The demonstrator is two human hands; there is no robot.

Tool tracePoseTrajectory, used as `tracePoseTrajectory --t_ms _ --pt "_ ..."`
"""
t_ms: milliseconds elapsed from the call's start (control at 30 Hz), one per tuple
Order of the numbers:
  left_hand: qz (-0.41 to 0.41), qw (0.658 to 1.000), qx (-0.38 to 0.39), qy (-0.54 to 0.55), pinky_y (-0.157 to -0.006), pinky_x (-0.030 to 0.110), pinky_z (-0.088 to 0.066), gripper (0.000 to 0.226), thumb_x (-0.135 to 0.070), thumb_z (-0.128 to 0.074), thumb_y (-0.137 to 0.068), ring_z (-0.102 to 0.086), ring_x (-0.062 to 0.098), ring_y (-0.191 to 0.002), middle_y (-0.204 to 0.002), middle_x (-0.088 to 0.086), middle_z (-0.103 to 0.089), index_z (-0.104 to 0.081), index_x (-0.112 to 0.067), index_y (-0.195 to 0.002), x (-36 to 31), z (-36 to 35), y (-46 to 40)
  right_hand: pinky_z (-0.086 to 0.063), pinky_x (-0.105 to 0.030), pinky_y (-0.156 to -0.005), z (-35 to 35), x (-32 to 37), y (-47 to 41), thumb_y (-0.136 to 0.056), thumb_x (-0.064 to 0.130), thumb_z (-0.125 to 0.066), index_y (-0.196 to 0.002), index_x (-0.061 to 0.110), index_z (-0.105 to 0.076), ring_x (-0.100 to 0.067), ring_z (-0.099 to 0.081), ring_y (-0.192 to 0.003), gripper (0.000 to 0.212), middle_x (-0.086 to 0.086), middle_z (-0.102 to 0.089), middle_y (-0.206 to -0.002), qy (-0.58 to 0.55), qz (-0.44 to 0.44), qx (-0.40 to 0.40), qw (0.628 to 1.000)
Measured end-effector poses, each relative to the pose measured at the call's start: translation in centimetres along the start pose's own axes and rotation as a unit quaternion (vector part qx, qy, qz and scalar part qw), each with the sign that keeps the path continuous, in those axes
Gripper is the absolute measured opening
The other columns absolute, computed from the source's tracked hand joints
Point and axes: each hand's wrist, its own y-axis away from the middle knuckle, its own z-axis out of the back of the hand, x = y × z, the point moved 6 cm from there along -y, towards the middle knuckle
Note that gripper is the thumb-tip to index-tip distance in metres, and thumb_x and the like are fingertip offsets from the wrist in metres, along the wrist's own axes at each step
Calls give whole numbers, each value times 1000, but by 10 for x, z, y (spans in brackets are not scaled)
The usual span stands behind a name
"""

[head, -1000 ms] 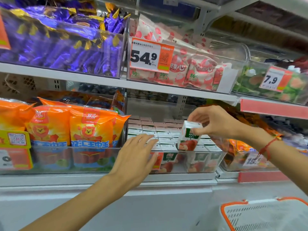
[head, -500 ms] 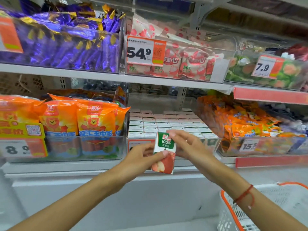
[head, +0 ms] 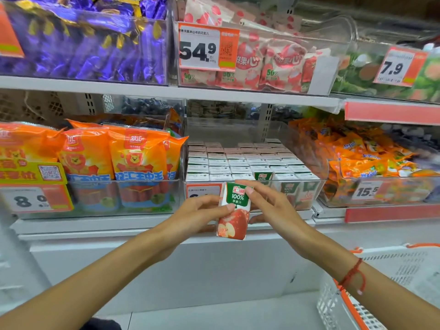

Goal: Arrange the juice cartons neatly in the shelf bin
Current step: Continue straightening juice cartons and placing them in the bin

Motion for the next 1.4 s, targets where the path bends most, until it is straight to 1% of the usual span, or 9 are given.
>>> tracePoseTrajectory --t_ms 100,167,300,467,833,967,1100,1233,1400 --pt "-20 1000 -14 15 -67 10 -53 22 -35 -66 -89 -70 -2 -88 -95 -14 -75 -68 -27 -110 2 1 -2 -56 -24 -79 6 -6 -1 -95 43 -49 -120 54 -58 2 -62 -107 28 27 -63 -116 -16 -26 25 999" --pt "-33 998 -24 37 -64 10 -53 13 -34 -65 -90 -70 -3 -86 -91 -16 -75 -68 -31 -102 2 0 -3 -53 -34 -94 11 -11 -2 -92 44 -55 -128 50 -54 -6 -61 -114 36 18 -64 -123 -30 -50 34 998" --pt "-60 993 -45 89 -60 9 -51 12 -33 -63 -91 -70 -1 -85 -92 -13 -76 -69 -29 -101 -1 -1 -4 -55 -28 -88 8 -11 1 -90 31 -65 -131 39 -53 -7 -66 -108 43 11 -70 -115 -32 -54 82 995" --pt "-65 989 -61 119 -58 10 -51 10 -31 -61 -92 -71 1 -84 -90 -11 -76 -69 -28 -98 -1 -1 -7 -57 -29 -86 5 -9 4 -93 26 -61 -137 28 -52 -11 -67 -106 45 4 -71 -114 -39 -46 77 995" --pt "-66 990 -58 112 -56 9 -50 7 -32 -63 -90 -71 -2 -81 -86 -14 -75 -68 -31 -94 1 -3 -10 -56 -25 -84 7 -10 7 -94 23 -60 -135 32 -53 -9 -67 -106 43 4 -71 -115 -29 -60 79 995" --pt "-74 989 -56 112 -56 8 -50 7 -33 -63 -90 -70 -3 -81 -86 -15 -75 -69 -34 -93 0 -2 -11 -56 -26 -86 7 -11 7 -88 14 -69 -135 31 -53 -11 -68 -103 53 5 -70 -115 -28 -65 82 994" --pt "-85 989 -71 95 -57 9 -51 7 -34 -64 -88 -70 -2 -80 -86 -15 -76 -70 -37 -89 1 0 -9 -55 -21 -78 7 -11 8 -81 15 -77 -133 32 -54 -14 -71 -95 59 7 -72 -109 -20 -60 53 997" --pt "-101 986 -124 46 -59 13 -53 7 -33 -68 -86 -71 -1 -81 -84 -16 -76 -72 -37 -90 2 10 -8 -54 -16 -71 6 -8 8 -72 22 -84 -122 42 -60 -8 -71 -85 59 9 -72 -101 5 -41 -1 999" --pt "-86 985 -146 25 -64 19 -57 7 -44 -77 -75 -71 0 -77 -81 -15 -76 -74 -41 -80 3 12 -7 -57 -23 -75 -3 0 10 -65 25 -89 -123 43 -59 -7 -65 -80 68 11 -69 -94 110 36 -37 993"
